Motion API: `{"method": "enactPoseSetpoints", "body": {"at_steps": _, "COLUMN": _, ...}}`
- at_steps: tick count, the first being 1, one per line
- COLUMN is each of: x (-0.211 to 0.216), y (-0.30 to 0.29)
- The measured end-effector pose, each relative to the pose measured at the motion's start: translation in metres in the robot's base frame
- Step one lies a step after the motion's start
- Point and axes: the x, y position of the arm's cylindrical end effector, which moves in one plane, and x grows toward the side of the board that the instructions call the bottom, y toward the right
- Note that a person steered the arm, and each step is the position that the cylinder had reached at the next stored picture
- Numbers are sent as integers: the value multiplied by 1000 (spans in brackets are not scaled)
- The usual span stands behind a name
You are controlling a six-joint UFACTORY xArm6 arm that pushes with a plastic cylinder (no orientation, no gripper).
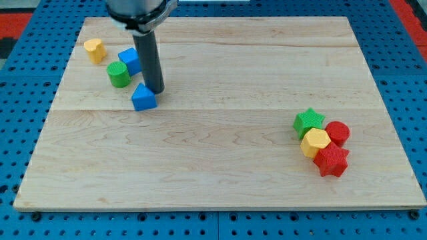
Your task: Move the blue triangle in between yellow hexagon and red star
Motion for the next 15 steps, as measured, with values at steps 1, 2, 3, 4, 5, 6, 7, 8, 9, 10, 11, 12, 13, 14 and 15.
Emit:
{"method": "enactPoseSetpoints", "body": {"at_steps": 1, "x": 24, "y": -21}}
{"method": "enactPoseSetpoints", "body": {"at_steps": 2, "x": 26, "y": -63}}
{"method": "enactPoseSetpoints", "body": {"at_steps": 3, "x": 43, "y": -89}}
{"method": "enactPoseSetpoints", "body": {"at_steps": 4, "x": 66, "y": -58}}
{"method": "enactPoseSetpoints", "body": {"at_steps": 5, "x": 94, "y": -24}}
{"method": "enactPoseSetpoints", "body": {"at_steps": 6, "x": 110, "y": -89}}
{"method": "enactPoseSetpoints", "body": {"at_steps": 7, "x": 108, "y": -134}}
{"method": "enactPoseSetpoints", "body": {"at_steps": 8, "x": 127, "y": -171}}
{"method": "enactPoseSetpoints", "body": {"at_steps": 9, "x": 150, "y": -128}}
{"method": "enactPoseSetpoints", "body": {"at_steps": 10, "x": 141, "y": -49}}
{"method": "enactPoseSetpoints", "body": {"at_steps": 11, "x": 133, "y": 28}}
{"method": "enactPoseSetpoints", "body": {"at_steps": 12, "x": 129, "y": 80}}
{"method": "enactPoseSetpoints", "body": {"at_steps": 13, "x": 121, "y": 44}}
{"method": "enactPoseSetpoints", "body": {"at_steps": 14, "x": 111, "y": 60}}
{"method": "enactPoseSetpoints", "body": {"at_steps": 15, "x": 93, "y": 76}}
